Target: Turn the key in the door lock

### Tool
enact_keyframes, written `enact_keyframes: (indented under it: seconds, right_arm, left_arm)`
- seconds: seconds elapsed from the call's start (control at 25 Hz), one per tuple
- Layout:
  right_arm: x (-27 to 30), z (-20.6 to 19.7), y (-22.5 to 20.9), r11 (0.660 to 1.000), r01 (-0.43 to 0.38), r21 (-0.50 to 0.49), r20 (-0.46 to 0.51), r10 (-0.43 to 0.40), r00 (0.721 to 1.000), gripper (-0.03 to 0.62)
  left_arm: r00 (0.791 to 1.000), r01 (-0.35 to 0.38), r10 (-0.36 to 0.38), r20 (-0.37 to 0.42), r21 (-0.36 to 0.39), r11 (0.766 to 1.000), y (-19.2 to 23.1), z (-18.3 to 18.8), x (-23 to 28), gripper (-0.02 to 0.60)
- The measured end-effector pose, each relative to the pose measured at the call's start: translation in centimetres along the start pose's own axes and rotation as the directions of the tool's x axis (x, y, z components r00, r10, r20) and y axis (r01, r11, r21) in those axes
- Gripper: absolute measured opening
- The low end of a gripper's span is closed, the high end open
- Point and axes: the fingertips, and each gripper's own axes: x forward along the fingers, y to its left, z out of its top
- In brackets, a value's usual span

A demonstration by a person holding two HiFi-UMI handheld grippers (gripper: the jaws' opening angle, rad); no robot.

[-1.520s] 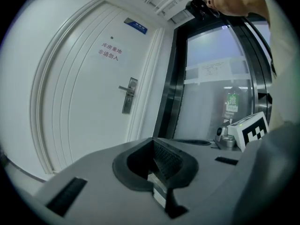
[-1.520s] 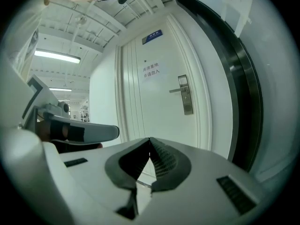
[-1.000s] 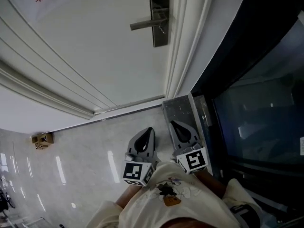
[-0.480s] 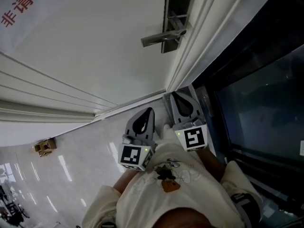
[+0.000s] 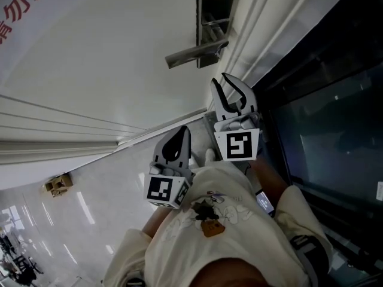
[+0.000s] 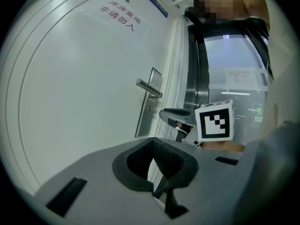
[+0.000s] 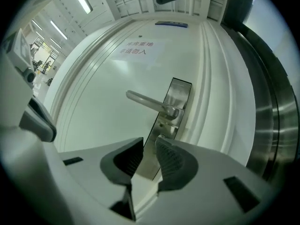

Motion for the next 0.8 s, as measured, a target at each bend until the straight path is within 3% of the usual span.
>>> enact_keyframes:
  seconds: [0.52, 0.8]
  right_arm:
    - [5.1, 0.2, -2.5, 0.995, 0.09, -0.048, -0.011, -0.091, 0.996, 0.09]
    - [6.0, 0.3, -2.5, 0.992, 0.089, -0.089, -0.044, -0.093, 0.995, 0.026]
  left_arm:
    - [0.999, -0.029, 0.03, -0.023, 0.033, 0.999, 0.4, 0.2, 0.8, 0.006]
    - [0.999, -0.038, 0.039, -0.028, 0.03, 0.999, 0.7, 0.0, 0.4, 0.006]
